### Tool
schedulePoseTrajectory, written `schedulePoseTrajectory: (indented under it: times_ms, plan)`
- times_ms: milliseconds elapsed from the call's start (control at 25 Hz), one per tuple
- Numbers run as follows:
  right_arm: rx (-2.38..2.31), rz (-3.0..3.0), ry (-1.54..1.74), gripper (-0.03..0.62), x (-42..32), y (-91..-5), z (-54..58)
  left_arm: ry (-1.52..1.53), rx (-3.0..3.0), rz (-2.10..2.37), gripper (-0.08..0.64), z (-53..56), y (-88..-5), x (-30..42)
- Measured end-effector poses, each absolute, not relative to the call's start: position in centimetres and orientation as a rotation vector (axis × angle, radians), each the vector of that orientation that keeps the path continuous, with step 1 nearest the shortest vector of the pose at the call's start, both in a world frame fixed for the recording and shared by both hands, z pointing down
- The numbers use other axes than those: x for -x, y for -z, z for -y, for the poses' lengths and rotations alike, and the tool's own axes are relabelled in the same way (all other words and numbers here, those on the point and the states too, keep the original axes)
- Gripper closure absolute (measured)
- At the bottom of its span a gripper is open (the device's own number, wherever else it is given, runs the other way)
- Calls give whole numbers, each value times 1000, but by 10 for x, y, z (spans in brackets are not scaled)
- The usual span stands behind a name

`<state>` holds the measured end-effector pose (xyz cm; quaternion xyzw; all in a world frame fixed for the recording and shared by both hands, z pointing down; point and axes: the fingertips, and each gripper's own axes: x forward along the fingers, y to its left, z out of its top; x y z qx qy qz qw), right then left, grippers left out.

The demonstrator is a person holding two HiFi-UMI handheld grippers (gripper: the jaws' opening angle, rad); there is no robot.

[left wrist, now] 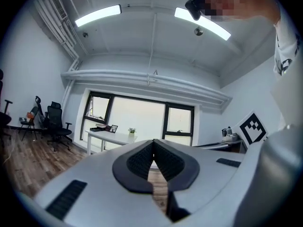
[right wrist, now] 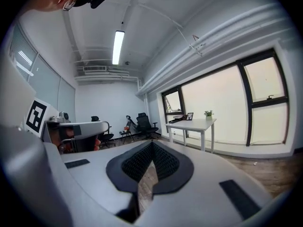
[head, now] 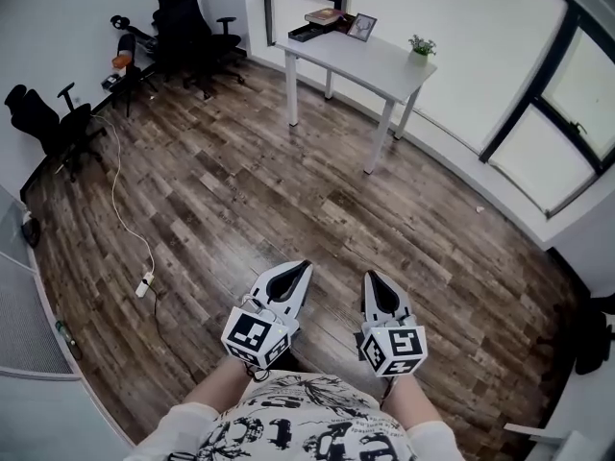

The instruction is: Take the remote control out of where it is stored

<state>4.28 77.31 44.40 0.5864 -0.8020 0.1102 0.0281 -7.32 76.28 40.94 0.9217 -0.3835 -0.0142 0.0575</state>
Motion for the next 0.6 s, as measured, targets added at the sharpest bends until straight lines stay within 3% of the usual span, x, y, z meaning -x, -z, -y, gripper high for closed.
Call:
schedulePoseTrajectory:
  times_ms: [600]
  plan:
    - [-1757, 2487, -412, 591, 55, -471, -590, -7, -2657, 1233, 551, -586, -435, 180]
